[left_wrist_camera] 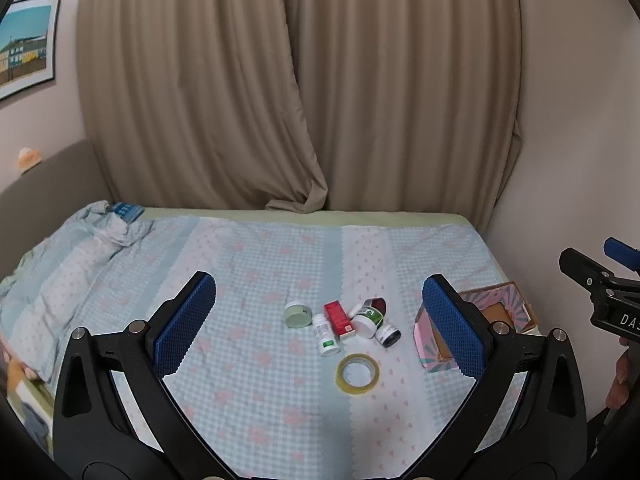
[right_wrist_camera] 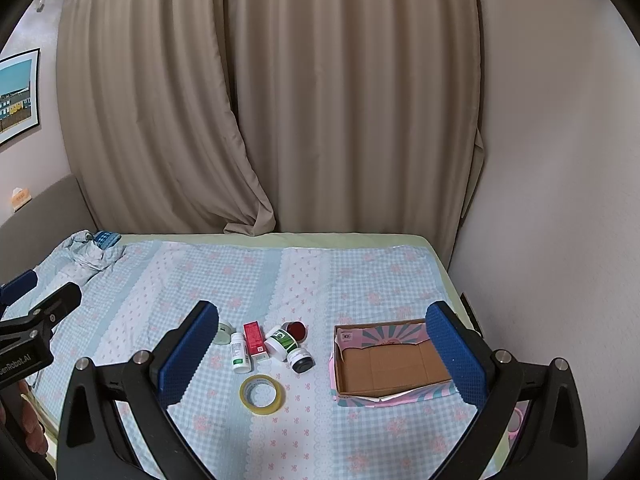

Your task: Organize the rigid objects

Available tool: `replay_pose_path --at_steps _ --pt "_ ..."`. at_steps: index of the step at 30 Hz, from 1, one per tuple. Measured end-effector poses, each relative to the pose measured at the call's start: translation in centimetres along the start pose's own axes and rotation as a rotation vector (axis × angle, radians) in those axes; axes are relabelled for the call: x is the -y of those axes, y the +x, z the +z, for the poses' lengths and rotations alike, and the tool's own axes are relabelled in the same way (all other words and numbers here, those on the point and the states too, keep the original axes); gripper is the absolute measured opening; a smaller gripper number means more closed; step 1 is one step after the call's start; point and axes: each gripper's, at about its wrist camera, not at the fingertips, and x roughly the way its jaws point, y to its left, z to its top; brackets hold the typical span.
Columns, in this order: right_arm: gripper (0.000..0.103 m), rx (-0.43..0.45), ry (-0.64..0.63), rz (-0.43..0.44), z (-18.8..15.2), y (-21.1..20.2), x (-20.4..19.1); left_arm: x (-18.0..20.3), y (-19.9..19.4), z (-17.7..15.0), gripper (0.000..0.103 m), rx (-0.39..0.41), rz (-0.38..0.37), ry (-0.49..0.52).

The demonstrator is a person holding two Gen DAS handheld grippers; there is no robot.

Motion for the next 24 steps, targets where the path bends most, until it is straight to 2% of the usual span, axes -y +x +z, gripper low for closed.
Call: replay_pose_path --at_steps 24 --pt "0.103 0.012 0.006 0.027 0.2 0.6 0.6 0.5 -0.2 -0.4 0.103 0.001 0.017 -0.005"
